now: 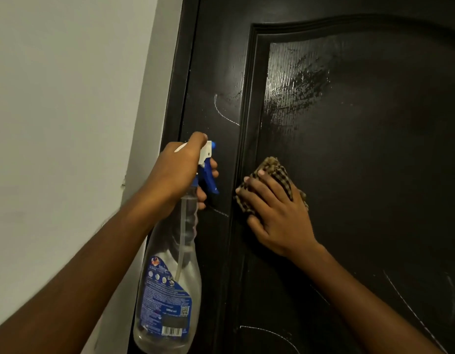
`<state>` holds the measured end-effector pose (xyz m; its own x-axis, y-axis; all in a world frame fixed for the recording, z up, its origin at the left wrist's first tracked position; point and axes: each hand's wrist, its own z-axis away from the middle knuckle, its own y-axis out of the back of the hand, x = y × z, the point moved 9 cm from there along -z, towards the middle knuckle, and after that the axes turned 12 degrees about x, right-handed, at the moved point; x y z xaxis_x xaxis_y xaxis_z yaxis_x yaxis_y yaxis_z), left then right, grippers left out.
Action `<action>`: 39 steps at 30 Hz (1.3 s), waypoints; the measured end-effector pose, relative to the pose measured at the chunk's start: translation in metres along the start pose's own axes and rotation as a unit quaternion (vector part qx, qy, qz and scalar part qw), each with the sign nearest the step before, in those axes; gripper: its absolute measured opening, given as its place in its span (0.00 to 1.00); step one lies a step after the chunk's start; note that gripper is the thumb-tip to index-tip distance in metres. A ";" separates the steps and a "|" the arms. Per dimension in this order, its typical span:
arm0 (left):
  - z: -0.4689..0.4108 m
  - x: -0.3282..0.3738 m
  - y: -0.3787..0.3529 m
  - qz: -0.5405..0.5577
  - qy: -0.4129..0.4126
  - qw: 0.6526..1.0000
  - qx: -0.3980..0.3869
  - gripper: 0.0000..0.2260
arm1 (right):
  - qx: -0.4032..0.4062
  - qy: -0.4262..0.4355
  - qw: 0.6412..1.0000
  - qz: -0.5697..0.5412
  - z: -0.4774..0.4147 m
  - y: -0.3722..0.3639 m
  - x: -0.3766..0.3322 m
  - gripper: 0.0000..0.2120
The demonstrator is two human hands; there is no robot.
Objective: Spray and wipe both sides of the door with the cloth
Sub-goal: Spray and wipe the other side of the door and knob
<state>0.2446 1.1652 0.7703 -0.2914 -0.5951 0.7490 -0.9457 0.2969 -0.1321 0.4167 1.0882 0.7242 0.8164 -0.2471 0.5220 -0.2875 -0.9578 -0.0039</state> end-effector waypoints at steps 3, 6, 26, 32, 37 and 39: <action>-0.002 0.010 0.004 0.002 -0.009 1.000 0.008 0.22 | -0.004 0.029 0.999 0.024 -0.012 -0.003 0.013 0.25; -0.009 0.015 0.008 -0.006 -0.003 1.000 0.018 0.23 | 0.019 -0.017 0.999 0.043 -0.050 -0.003 0.038 0.26; 0.018 0.011 0.065 0.004 0.039 0.997 0.061 0.24 | 0.027 -0.092 0.995 -0.008 -0.212 -0.038 0.035 0.28; 0.021 0.008 0.098 -0.012 -0.004 0.995 0.095 0.27 | -0.055 0.116 0.991 -0.041 -0.113 -0.065 -0.074 0.28; 0.024 -0.001 0.101 -0.001 0.009 0.998 0.060 0.26 | -0.097 0.147 0.984 -0.016 -0.146 -0.069 -0.048 0.30; 0.025 -0.005 0.101 0.020 0.018 0.999 0.042 0.26 | -0.076 0.085 0.993 0.002 -0.196 -0.065 -0.016 0.30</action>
<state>0.1469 1.1797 0.7375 -0.3258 -0.5566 0.7642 -0.9424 0.2557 -0.2155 0.3238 1.1831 0.8831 0.7221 -0.2095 0.6593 -0.3727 -0.9207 0.1156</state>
